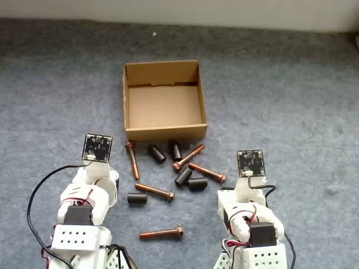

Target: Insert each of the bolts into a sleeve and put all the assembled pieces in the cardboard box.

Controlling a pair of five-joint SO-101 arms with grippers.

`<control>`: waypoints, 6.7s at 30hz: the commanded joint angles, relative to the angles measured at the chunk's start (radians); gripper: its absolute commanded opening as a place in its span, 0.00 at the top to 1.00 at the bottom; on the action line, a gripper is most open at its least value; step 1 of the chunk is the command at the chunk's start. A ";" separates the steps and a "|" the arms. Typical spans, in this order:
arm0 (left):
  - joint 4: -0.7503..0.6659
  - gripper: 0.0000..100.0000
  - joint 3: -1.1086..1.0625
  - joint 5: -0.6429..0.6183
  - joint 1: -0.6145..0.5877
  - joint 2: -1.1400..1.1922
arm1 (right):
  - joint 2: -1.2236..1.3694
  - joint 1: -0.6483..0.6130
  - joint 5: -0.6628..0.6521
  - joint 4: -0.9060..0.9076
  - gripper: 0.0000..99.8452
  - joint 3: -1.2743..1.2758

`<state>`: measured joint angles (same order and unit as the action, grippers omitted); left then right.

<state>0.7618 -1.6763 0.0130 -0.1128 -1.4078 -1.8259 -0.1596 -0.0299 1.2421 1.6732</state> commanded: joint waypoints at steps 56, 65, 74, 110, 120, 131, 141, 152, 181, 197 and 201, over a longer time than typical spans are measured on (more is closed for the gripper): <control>-0.015 0.99 -0.028 0.005 0.010 -0.008 | -0.008 0.005 0.003 0.004 0.99 0.119; -0.015 0.99 -0.028 0.005 0.010 -0.008 | -0.008 0.005 0.003 0.004 0.99 0.119; -0.014 0.99 -0.028 0.003 0.064 -0.008 | -0.008 0.004 0.005 0.004 0.99 0.119; 0.063 0.99 0.042 0.206 -0.214 -0.008 | -0.001 0.058 -0.278 -0.111 0.92 -0.298; 0.066 0.98 0.044 0.207 -0.214 -0.008 | 0.518 -0.214 -0.212 -0.085 0.92 -0.634; 0.071 0.86 0.044 0.201 -0.220 -0.008 | 1.287 -0.427 -0.061 -0.085 0.91 -1.096; 0.071 0.86 0.042 0.201 -0.222 -0.008 | 1.759 -0.440 0.028 -0.085 0.91 -1.406; 0.071 0.86 0.041 0.201 -0.222 -0.008 | 2.029 -0.435 0.077 -0.127 0.84 -1.569; 0.071 0.86 0.038 0.201 -0.222 -0.008 | 2.140 -0.421 0.072 -0.136 0.96 -1.524; 0.071 0.86 0.042 0.206 -0.222 -0.008 | 1.465 -0.306 0.035 0.202 1.00 -1.532; 0.071 0.86 0.065 0.209 -0.223 -0.008 | 1.326 -0.274 0.037 0.237 1.00 -1.440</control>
<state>0.8263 -1.6548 0.2140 -0.3199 -1.4078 -0.3744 -0.4680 0.0115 1.4615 0.2048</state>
